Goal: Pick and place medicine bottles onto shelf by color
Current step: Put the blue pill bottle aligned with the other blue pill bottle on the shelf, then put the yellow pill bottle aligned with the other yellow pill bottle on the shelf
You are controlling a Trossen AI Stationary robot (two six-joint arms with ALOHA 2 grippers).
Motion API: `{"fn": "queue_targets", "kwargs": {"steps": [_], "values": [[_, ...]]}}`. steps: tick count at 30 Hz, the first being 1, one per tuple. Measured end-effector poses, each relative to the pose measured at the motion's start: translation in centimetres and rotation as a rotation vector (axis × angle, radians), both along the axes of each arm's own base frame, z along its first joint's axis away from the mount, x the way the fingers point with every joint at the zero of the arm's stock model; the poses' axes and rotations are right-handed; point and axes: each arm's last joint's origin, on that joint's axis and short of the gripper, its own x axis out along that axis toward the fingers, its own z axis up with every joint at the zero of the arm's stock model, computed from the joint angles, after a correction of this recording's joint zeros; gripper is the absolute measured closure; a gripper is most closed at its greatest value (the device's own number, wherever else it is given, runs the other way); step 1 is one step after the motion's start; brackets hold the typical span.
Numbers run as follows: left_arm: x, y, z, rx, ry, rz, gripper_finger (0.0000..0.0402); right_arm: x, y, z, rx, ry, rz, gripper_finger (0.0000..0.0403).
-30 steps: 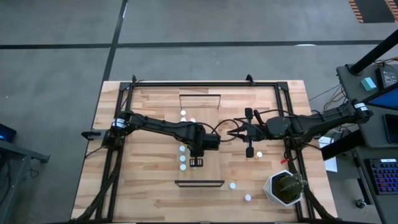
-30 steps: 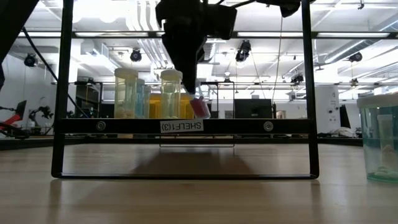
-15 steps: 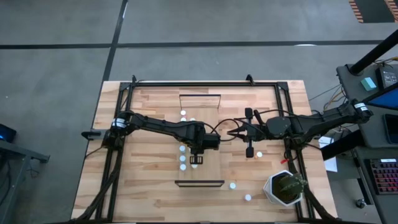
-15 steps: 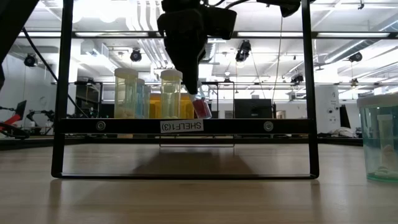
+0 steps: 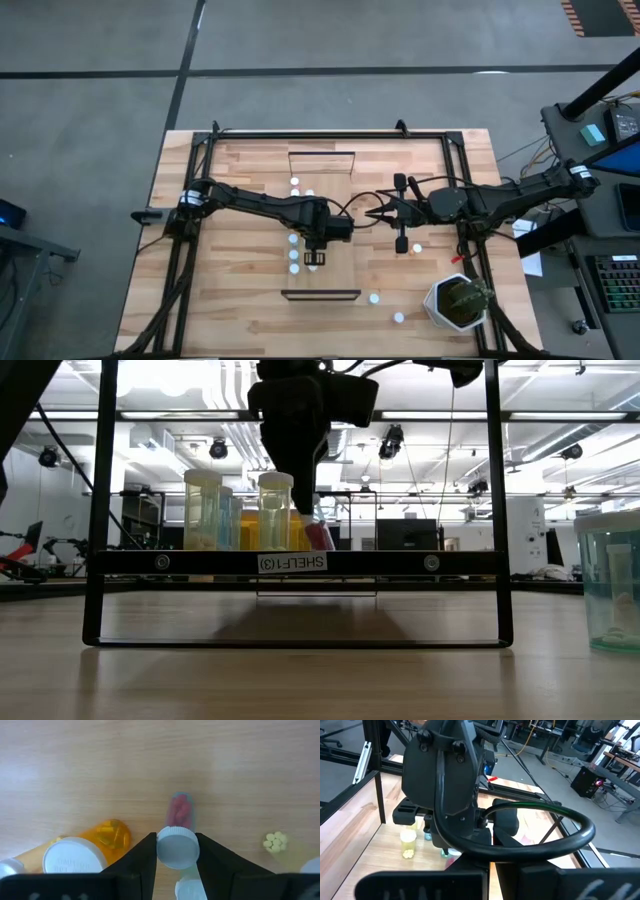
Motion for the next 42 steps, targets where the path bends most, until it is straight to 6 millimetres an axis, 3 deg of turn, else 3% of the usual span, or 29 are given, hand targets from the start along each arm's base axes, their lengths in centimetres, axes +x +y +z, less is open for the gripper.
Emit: {"fn": "queue_targets", "kwargs": {"steps": [30,42], "values": [[0.06,-0.13,0.02,-0.016,-0.006,-0.004,0.029,-0.02,-0.01,-0.07,-0.001,0.007,0.0,0.0394],[0.08,-0.15,0.02,-0.02,-0.007,-0.005,0.0211,-0.02,-0.01,-0.07,0.005,0.007,-0.002,0.0394]]}}
